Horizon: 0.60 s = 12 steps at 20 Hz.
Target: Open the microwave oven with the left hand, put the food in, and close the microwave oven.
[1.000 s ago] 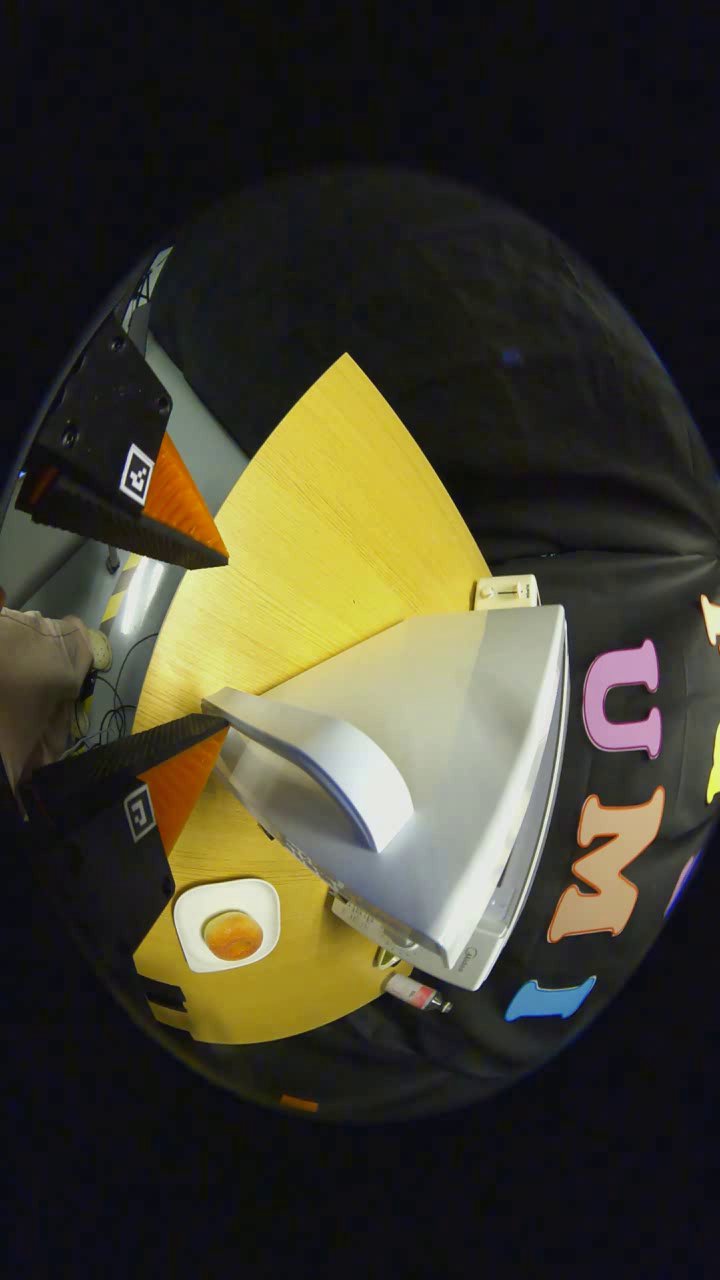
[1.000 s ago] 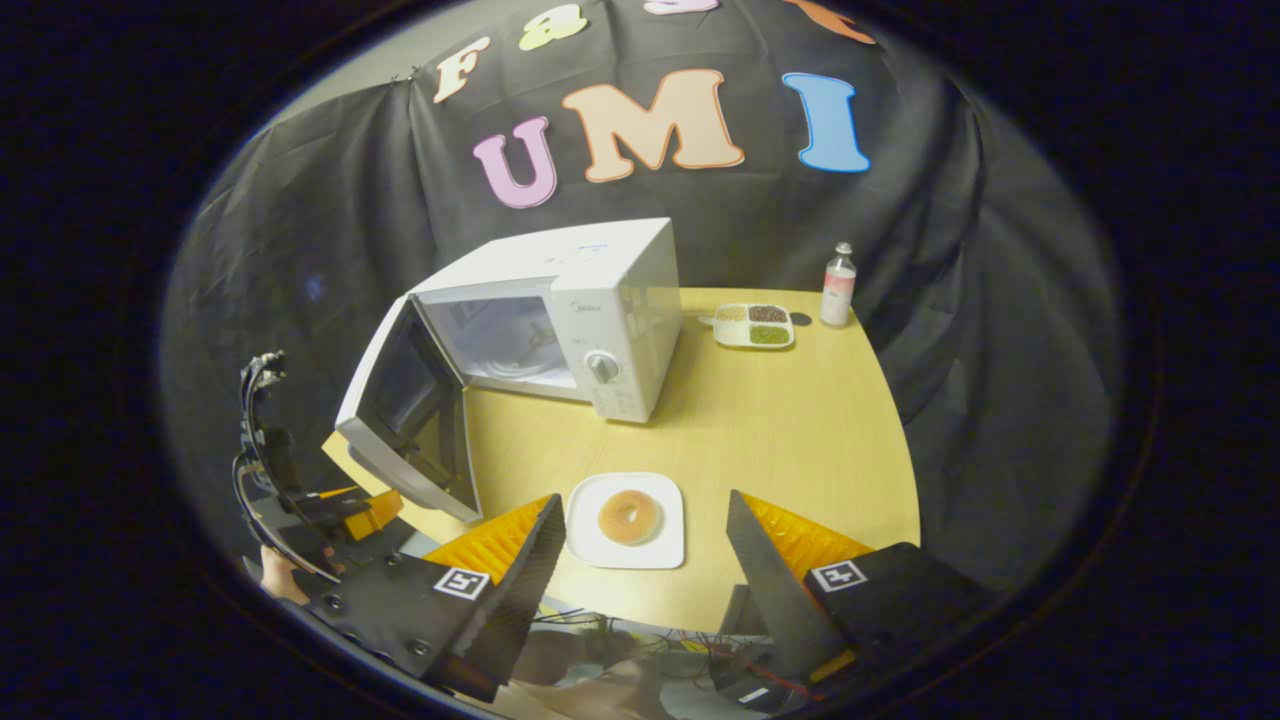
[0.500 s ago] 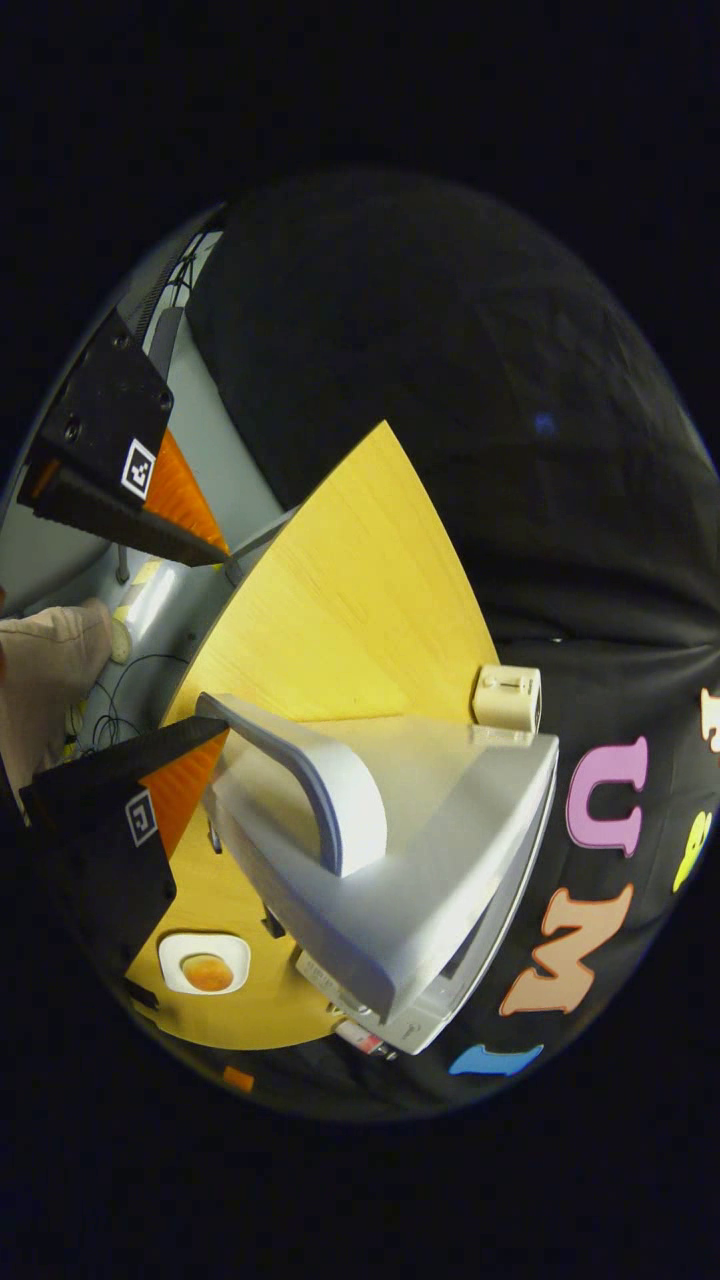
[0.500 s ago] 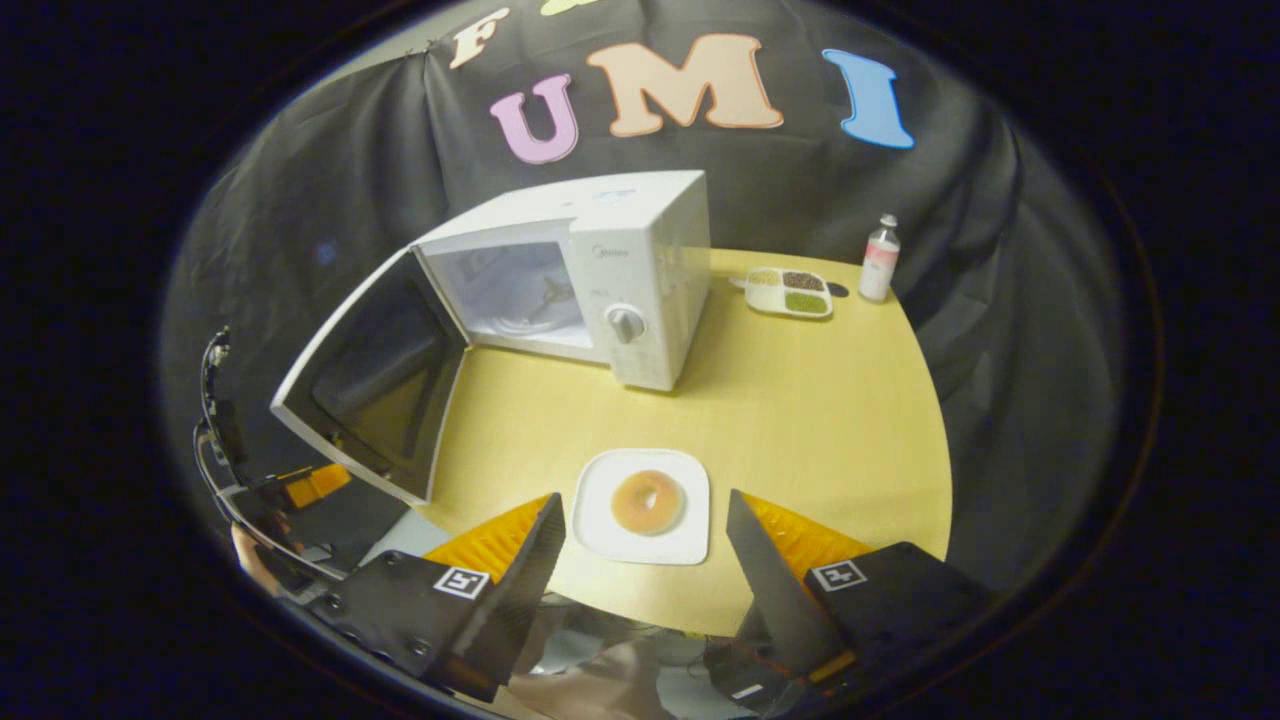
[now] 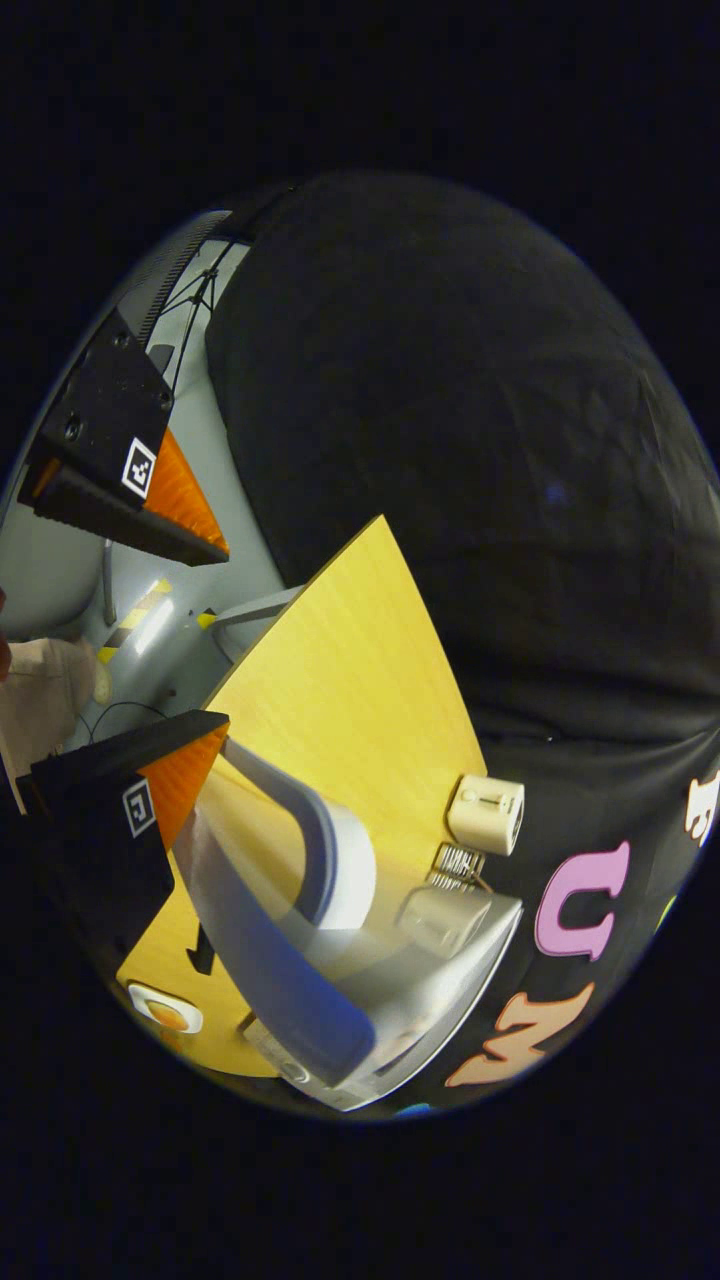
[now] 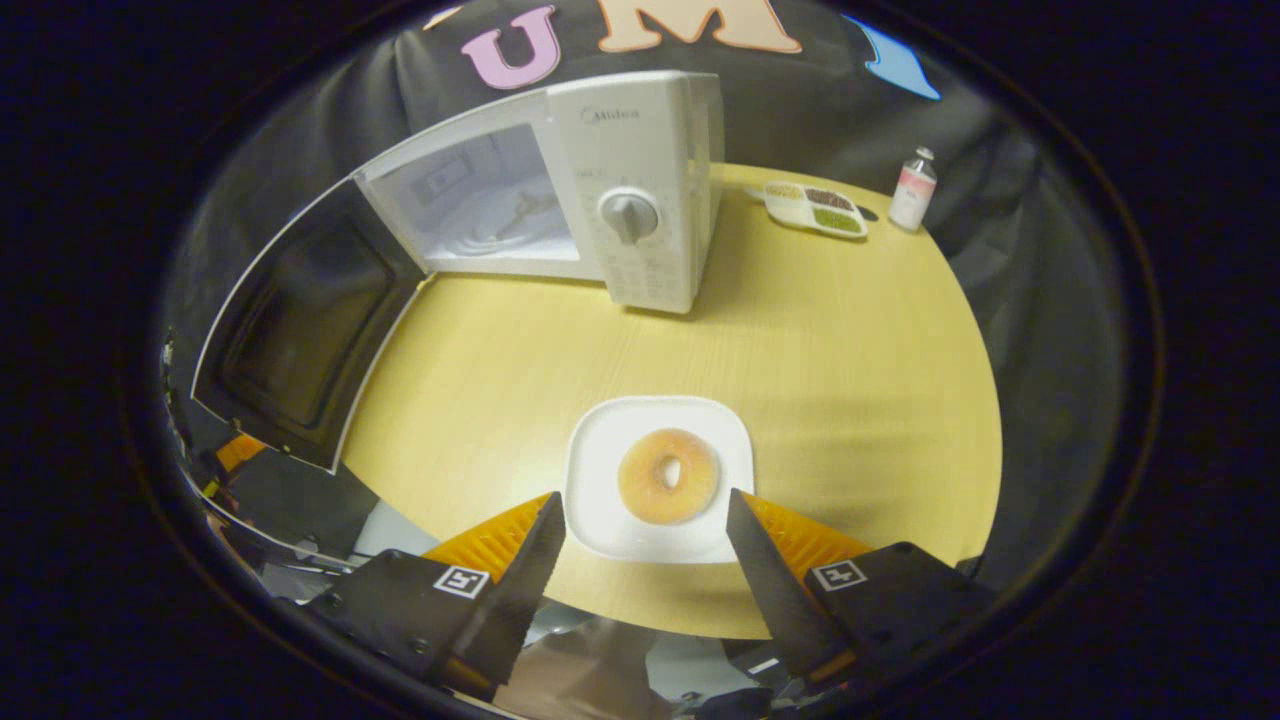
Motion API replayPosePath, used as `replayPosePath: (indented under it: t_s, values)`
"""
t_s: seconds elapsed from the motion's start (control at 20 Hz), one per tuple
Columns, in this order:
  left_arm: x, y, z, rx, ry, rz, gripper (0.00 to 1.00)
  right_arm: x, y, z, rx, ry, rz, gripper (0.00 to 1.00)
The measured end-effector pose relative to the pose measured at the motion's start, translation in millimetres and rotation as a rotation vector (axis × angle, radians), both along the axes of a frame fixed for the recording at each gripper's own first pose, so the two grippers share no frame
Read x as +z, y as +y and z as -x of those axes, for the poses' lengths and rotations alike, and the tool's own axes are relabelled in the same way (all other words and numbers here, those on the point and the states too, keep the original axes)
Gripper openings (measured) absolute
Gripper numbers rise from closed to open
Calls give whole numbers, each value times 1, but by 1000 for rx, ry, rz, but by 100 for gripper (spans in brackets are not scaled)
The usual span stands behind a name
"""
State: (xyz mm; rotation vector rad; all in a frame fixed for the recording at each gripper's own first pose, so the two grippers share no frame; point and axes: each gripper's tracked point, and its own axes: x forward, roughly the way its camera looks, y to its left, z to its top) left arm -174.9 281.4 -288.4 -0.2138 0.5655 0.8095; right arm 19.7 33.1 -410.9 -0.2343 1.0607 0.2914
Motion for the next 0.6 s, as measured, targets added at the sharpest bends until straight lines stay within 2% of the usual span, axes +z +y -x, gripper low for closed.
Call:
replayPosePath:
  t_s: [0.05, 0.1, 0.15, 0.2, 0.4, 0.6]
  values:
    - [7, 12, 6, 27, -4, -16, 86, -8, -1, -2, -14, 19, 8, 93]
    - [14, 23, 8, 50, -13, -30, 86, -16, -1, -3, -26, 39, 20, 100]
    - [24, 33, 10, 69, -27, -45, 86, -22, -4, -5, -33, 57, 34, 100]
    - [36, 41, 11, 88, -49, -62, 86, -25, -5, -9, -44, 61, 50, 93]
    - [71, 60, 5, 119, -144, -100, 86, -39, -8, -16, -60, 100, 94, 93]
    - [105, 69, -18, 111, -247, -136, 86, -50, -8, -18, -74, 133, 125, 93]
